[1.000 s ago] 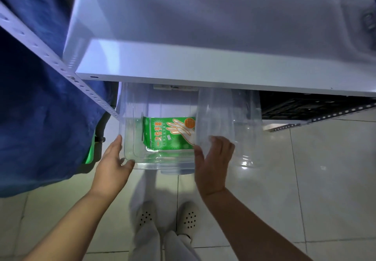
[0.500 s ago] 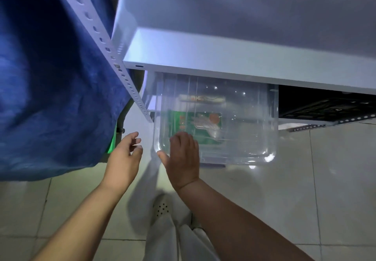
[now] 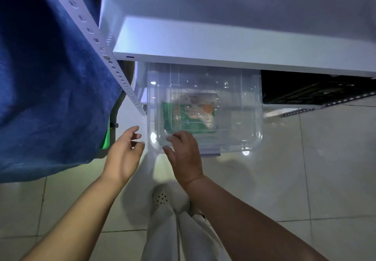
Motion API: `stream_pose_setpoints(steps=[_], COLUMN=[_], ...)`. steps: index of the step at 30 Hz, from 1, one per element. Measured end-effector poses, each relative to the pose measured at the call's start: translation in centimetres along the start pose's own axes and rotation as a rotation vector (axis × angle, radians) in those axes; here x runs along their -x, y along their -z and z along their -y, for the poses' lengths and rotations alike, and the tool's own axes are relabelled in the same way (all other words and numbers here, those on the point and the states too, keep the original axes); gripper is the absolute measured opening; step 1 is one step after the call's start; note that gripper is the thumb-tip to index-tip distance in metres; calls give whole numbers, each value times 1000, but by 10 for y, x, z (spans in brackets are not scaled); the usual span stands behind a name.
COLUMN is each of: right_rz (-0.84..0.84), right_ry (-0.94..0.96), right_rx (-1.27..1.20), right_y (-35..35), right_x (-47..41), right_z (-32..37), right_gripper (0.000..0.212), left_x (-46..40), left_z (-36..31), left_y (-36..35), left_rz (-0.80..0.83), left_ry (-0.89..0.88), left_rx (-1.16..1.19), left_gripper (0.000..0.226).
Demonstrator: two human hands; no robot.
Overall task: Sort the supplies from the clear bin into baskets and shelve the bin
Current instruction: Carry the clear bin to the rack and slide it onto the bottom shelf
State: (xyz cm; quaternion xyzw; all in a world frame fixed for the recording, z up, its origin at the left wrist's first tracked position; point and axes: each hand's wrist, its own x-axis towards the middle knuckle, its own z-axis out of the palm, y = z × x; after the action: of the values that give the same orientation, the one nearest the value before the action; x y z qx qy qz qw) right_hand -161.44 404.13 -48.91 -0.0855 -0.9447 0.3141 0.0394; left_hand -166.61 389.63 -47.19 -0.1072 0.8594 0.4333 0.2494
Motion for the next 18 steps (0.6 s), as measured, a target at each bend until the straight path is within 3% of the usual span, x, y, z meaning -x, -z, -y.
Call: stream_pose_setpoints(steps=[4, 7, 8, 11, 14, 18], right_rz=[-194, -423, -454, -355, -256, -359], right_ry=[-246, -621, -746, -1028, -1096, -1030], right_rx=[130, 168, 142, -43, -253, -342], right_y=[36, 68, 77, 95, 101, 112], right_x=[10, 13, 13, 10, 5, -20], right_z=[-42, -78, -88, -119, -127, -125], right_gripper=[27, 43, 47, 48, 43, 36], left_x=[3, 9, 10, 12, 13, 1], left_z=[-11, -22, -25, -29, -36, -56], left_y=[-19, -37, -41, -50, -53, -51], left_rz=[110, 182, 148, 40, -30, -118], left_ry=[150, 247, 243, 282, 305, 300], left_rx=[83, 259, 282, 412, 519, 683], left_gripper=[54, 18, 6, 19, 19, 12])
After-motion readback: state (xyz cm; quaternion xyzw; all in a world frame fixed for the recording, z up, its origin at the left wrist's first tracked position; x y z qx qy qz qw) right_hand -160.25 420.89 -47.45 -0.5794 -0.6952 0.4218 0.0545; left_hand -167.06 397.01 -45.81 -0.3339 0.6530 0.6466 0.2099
